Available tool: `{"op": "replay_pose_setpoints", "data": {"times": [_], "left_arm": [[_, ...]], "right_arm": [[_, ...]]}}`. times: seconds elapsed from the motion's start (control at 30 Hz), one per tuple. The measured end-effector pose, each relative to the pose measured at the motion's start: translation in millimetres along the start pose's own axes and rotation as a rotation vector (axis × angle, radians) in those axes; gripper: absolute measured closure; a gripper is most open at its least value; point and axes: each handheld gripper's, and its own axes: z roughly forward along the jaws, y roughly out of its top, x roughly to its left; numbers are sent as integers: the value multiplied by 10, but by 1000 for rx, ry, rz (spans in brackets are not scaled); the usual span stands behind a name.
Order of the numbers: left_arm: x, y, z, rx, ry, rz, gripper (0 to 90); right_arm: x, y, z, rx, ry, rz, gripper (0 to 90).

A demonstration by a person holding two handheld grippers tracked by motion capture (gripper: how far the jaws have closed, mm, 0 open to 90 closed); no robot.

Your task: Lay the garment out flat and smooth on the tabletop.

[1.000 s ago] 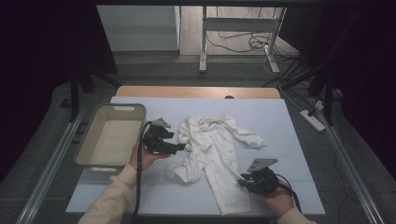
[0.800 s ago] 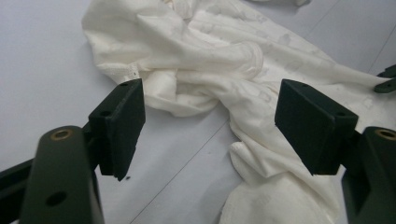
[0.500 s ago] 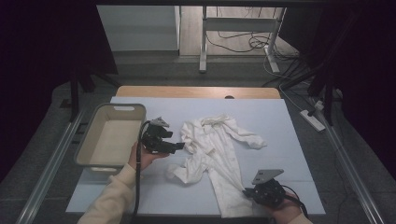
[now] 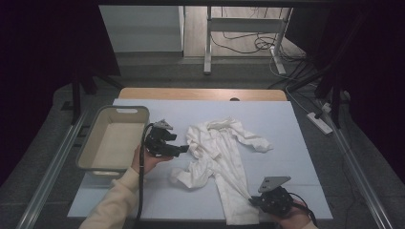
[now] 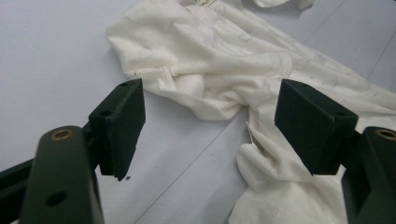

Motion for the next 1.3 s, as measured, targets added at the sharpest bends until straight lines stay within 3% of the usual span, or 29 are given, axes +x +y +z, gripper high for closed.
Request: {"op": "replay_pose_setpoints", "data": {"times": [0.3,0.4,0.5,0.7,0.83,1.17,1.3], "left_arm": [[3,1,7,3,-2,-1,250],[7,1,6,3,0,-3,250],[7,3,1,0,2,-3,250],[10,10,9,-1,0,-4,250],[20,11,14,0,-5,-7,250],[26,5,11,-2,-10,-12,249],[20,4,-24,-13,-4,-11,250]], "right_arm": [[20,-34,-26,0,11,-1,857],[-7,-27,-58,-55,-15,8,647],[-49,-7,-124,-120,-68,20,540],[-286,44,-182,-223,-122,75,491],[-493,125,-121,-235,-122,121,489],[-940,429,-70,-288,-182,174,482],[-1173,503,-66,-270,-218,210,479]]}}
